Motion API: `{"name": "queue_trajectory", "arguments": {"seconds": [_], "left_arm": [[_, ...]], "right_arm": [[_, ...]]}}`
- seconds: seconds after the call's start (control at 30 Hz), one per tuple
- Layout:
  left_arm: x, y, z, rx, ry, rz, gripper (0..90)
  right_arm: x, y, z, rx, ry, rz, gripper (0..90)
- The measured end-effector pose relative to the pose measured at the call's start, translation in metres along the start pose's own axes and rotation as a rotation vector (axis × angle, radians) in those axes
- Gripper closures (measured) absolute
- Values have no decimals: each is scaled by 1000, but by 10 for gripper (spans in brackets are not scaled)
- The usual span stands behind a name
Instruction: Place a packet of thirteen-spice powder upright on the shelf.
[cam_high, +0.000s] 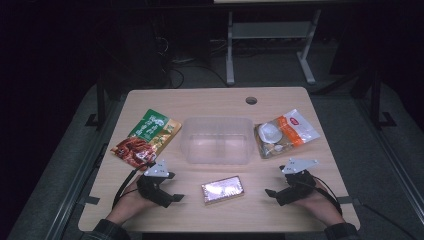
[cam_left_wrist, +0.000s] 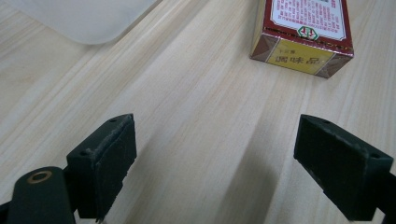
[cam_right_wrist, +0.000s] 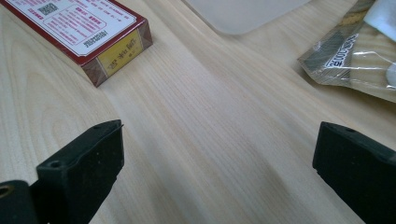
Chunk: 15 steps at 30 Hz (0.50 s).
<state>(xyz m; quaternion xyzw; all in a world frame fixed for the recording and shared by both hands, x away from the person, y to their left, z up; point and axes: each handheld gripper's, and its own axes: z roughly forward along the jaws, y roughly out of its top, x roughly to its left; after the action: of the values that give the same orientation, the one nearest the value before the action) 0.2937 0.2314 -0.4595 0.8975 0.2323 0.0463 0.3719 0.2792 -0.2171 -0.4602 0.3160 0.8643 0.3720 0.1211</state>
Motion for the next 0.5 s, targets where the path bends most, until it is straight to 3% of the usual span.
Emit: {"name": "queue_trajectory", "arguments": {"seconds": [0.17, 0.5], "left_arm": [[-2, 3, -4, -32, 4, -2, 129], [-7, 7, -7, -38, -9, 14, 139]], "right_arm": [[0, 1, -3, -29, 1, 6, 16], [2, 4, -7, -60, -2, 13, 17]]}}
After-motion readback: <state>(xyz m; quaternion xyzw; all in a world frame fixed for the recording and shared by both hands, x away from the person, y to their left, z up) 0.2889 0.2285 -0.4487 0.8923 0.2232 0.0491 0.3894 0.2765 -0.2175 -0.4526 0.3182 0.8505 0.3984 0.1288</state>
